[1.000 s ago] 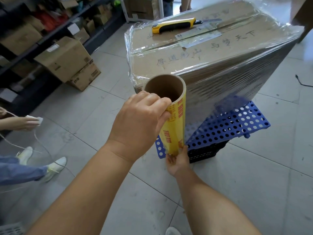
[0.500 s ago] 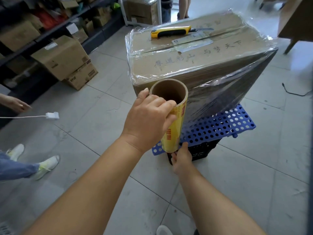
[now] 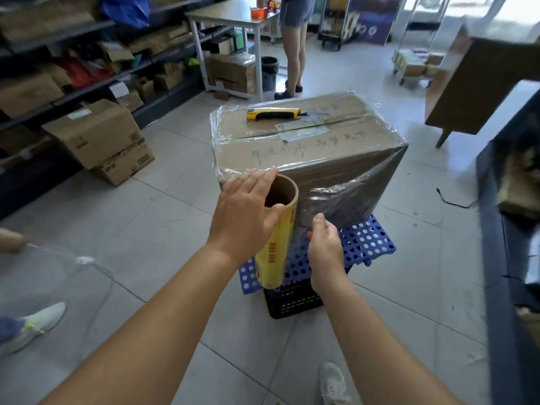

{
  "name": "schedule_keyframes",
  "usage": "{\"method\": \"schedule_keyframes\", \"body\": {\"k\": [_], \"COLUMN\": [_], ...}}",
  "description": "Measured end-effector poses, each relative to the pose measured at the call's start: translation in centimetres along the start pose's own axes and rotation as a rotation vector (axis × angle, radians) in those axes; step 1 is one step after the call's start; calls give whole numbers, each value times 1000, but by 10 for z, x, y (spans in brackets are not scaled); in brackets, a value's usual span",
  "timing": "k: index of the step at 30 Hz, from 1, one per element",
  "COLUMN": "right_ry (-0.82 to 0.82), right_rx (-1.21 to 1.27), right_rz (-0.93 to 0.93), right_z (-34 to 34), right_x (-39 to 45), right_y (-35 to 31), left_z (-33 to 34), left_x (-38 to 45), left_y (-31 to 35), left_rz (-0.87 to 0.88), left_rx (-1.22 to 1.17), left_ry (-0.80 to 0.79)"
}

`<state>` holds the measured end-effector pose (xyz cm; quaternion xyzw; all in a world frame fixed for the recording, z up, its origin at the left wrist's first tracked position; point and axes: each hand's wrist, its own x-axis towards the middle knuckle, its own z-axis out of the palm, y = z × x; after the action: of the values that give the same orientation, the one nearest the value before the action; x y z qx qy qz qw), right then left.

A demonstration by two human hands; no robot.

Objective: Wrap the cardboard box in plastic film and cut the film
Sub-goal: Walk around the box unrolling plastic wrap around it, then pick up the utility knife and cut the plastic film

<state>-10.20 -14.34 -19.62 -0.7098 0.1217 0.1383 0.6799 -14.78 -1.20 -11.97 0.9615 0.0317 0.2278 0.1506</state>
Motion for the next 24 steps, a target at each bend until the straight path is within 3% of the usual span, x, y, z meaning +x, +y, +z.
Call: {"method": "schedule_keyframes", "body": {"k": [5, 15, 24], "right_ry": [-70, -256, -345], "right_rx": [-51, -298, -1065], "right_rz": [-237, -404, -588], "right_z": [1, 33, 112], "right_x": [0, 106, 249], "right_y": [-64, -156, -194], "left_z": [-15, -2, 29], "left_x": [26, 127, 195], "left_y": [7, -22, -44], "left_rz": [-62, -220, -426], "left_rx": [-74, -72, 11], "left_ry": [-9, -1, -89]}}
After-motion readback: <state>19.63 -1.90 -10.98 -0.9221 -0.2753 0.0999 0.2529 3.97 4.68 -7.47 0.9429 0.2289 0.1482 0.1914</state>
